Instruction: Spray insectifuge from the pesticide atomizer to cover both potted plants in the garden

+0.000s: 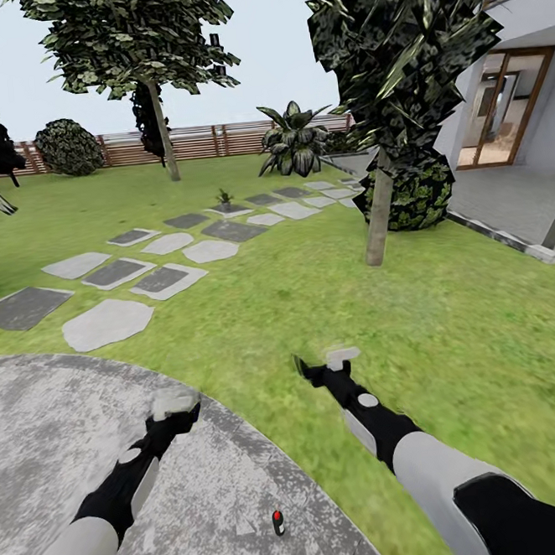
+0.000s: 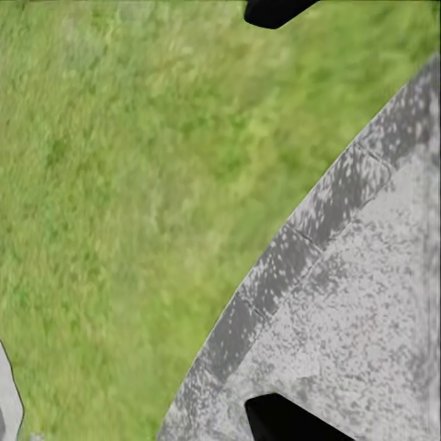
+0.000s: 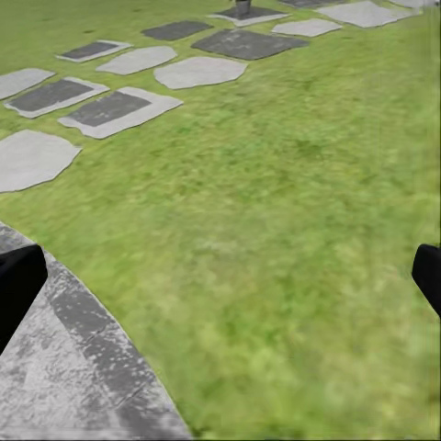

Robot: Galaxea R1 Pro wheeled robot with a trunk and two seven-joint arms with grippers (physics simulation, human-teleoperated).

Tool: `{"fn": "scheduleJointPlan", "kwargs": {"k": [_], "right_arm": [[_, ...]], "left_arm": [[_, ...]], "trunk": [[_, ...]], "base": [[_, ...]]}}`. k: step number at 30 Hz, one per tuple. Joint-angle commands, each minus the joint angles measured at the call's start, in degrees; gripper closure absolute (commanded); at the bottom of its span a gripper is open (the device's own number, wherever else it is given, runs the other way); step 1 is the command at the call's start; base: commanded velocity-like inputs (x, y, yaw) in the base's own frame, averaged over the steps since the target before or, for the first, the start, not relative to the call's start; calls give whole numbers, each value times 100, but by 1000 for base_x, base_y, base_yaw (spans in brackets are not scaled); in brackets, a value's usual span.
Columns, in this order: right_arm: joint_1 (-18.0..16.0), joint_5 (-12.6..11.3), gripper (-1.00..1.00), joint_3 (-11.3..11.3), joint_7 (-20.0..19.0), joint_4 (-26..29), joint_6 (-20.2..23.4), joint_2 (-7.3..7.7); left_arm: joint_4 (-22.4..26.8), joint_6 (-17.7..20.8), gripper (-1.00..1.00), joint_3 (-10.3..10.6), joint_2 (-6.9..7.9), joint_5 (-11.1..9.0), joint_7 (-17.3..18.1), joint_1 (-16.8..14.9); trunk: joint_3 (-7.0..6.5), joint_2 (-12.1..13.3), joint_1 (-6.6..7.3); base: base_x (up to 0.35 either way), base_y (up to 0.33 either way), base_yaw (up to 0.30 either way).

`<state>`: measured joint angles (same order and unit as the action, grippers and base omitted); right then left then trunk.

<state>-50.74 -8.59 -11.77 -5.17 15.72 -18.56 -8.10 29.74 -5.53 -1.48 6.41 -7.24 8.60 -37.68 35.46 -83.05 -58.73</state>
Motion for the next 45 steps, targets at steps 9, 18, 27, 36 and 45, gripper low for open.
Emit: {"fn": "scheduleJointPlan", "kwargs": {"k": [9, 18, 27, 36, 45], "right_arm": [[611, -79, -100, -25, 628, -1380, -763, 1043], [1946, -90, -100, -15, 641, -1421, -781, 1831], [2220, -74, -100, -22, 637, -1422, -774, 1768], [2244, -82, -100, -19, 609, -1422, -772, 1685], [2249, -82, -100, -19, 616, -1422, -772, 1670]], "left_arm": [[-44, -979, -100, -27, 66, -89, -15, 1556], [-340, -1312, -100, -68, 134, -149, -156, 2360], [-883, -1784, -100, -72, 115, -157, -157, 2430], [-1128, -1803, -100, -63, 52, -166, -157, 2433], [-1128, -1803, -100, -63, 44, -156, -157, 2433]], "trunk": [[4, -3, 1], [4, -3, 1], [4, -3, 1], [57, -123, -65], [219, -484, -263]], "base": [[0, 0, 0], [0, 0, 0], [0, 0, 0], [0, 0, 0], [0, 0, 0]]}}
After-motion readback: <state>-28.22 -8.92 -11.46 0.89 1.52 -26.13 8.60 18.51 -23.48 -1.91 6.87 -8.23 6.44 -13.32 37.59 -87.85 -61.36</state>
